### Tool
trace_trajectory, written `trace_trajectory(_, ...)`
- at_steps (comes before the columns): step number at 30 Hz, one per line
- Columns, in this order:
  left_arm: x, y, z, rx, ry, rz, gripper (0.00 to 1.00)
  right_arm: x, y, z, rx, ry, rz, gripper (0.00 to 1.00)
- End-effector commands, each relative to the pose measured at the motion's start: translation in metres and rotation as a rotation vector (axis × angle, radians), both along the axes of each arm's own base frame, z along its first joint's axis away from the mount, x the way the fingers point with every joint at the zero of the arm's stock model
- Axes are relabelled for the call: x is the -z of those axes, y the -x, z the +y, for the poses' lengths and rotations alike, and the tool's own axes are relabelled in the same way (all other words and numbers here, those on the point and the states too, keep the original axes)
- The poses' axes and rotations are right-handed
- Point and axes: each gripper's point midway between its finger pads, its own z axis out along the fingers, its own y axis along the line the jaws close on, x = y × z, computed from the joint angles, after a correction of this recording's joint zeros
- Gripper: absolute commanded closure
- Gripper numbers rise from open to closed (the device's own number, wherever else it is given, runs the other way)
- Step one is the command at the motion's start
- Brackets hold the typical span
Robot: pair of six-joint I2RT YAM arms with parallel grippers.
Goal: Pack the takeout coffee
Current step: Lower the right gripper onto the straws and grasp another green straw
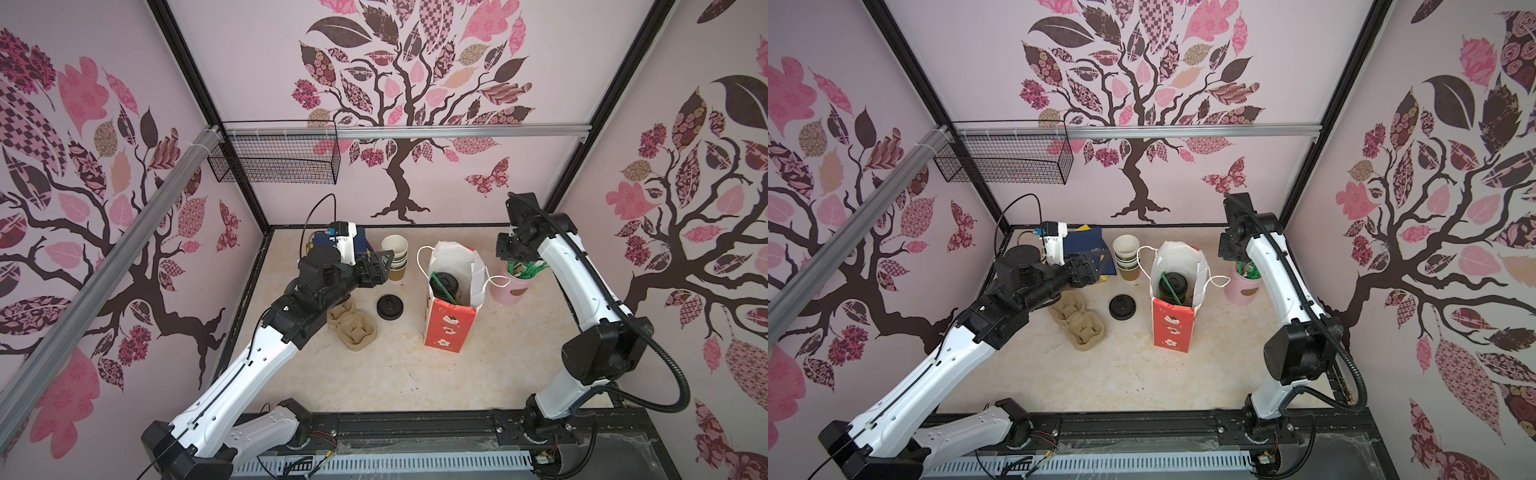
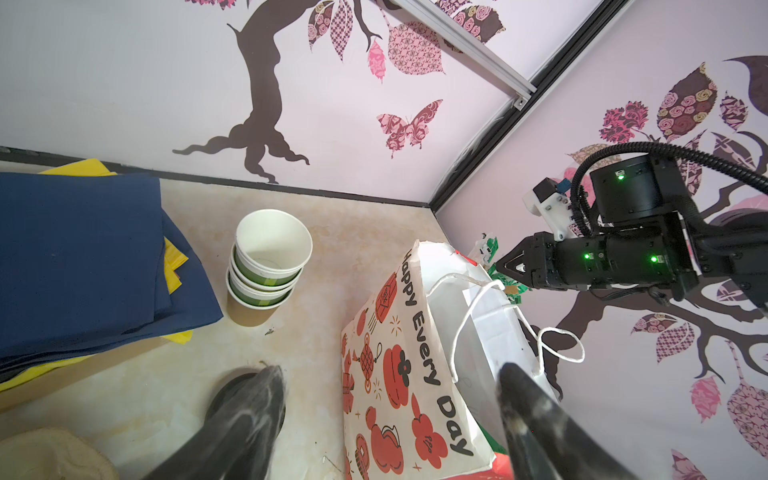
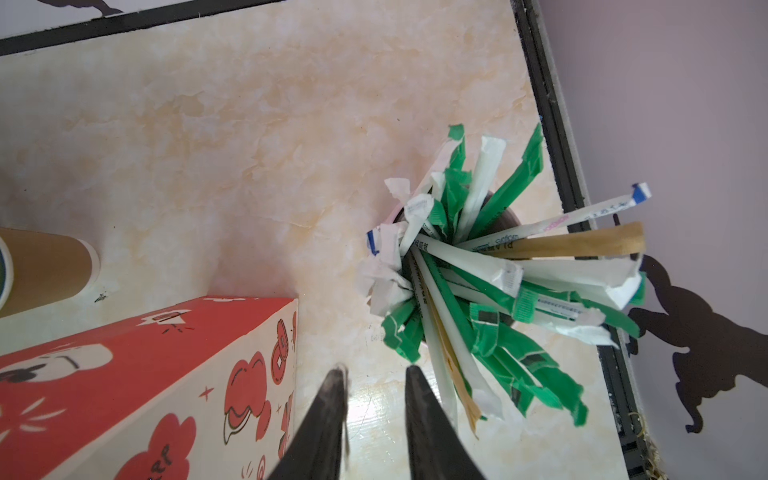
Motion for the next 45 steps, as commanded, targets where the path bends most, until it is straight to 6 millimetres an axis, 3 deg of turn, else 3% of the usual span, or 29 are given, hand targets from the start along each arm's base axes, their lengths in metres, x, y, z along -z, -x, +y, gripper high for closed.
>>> trace_trajectory(1, -0.001, 0.001, -0.002, 0.012, -0.005, -0.023, 0.16, 0.008, -0.007, -0.008, 0.019, 0.025, 0.007, 0.71)
trace_trajectory(7, -0.003, 0.001, -0.001, 0.01, -0.004, -0.026, 0.16, 0.014, -0.011, -0.013, 0.031, 0.037, 0.015, 0.71)
trace_trajectory(24, -0.004, 0.001, -0.002, 0.013, -0.001, -0.028, 0.17, 0.02, -0.016, -0.017, 0.04, 0.026, 0.025, 0.91)
trace_trajectory(31, -0.004, 0.0, -0.003, 0.015, 0.002, -0.028, 0.17, -0.001, -0.011, -0.02, 0.046, 0.03, -0.008, 0.97)
trace_trajectory(45, -0.005, 0.0, -0.006, 0.028, 0.009, -0.028, 0.17, -0.067, 0.001, -0.035, 0.117, 0.011, -0.158, 1.0)
